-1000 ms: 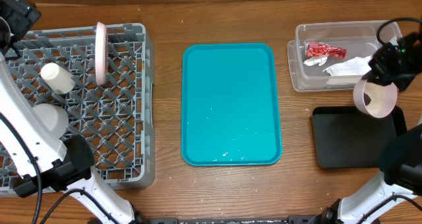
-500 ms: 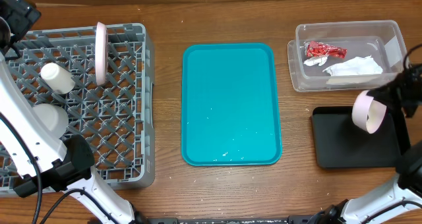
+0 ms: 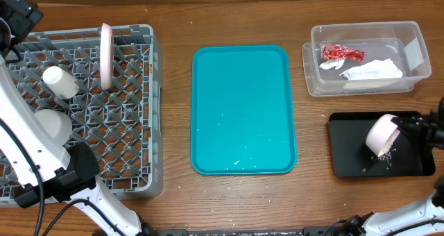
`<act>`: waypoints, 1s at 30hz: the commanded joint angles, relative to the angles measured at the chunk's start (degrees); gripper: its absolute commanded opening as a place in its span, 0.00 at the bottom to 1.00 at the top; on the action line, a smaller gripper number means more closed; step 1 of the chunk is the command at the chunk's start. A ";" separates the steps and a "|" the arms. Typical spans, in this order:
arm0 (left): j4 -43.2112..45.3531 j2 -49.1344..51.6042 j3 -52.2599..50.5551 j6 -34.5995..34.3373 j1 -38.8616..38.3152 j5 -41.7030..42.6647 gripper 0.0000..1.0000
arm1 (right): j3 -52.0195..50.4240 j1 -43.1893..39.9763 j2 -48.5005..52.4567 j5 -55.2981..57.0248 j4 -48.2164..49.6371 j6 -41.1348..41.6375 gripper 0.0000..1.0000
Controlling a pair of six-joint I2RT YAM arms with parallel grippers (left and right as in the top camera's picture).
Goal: Sort waste into correct bins and load items into the dishwasher
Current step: 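Tilt the white dish to dump rice and scrap onto the black tray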
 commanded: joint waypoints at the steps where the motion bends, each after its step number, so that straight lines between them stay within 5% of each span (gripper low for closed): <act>1: 0.02 0.20 0.07 -1.16 -0.02 -0.35 1.00 | -0.31 -2.80 -0.72 -7.23 1.14 -3.23 0.04; 15: 0.04 0.20 0.07 -1.16 -0.02 -0.35 1.00 | -0.31 -4.31 -0.72 -14.69 -3.74 -14.01 0.04; 21: 0.02 0.20 0.07 -1.16 -0.02 -0.35 1.00 | -0.31 -4.44 -0.72 -15.41 0.46 -9.11 0.04; 25: 0.02 0.20 0.07 -1.16 -0.02 -0.35 1.00 | -0.31 -3.82 -0.72 -15.50 -1.77 -13.31 0.04; 30: 0.02 0.20 0.07 -1.16 -0.02 -0.35 1.00 | -0.31 -3.72 -0.68 -15.85 -0.35 -5.90 0.04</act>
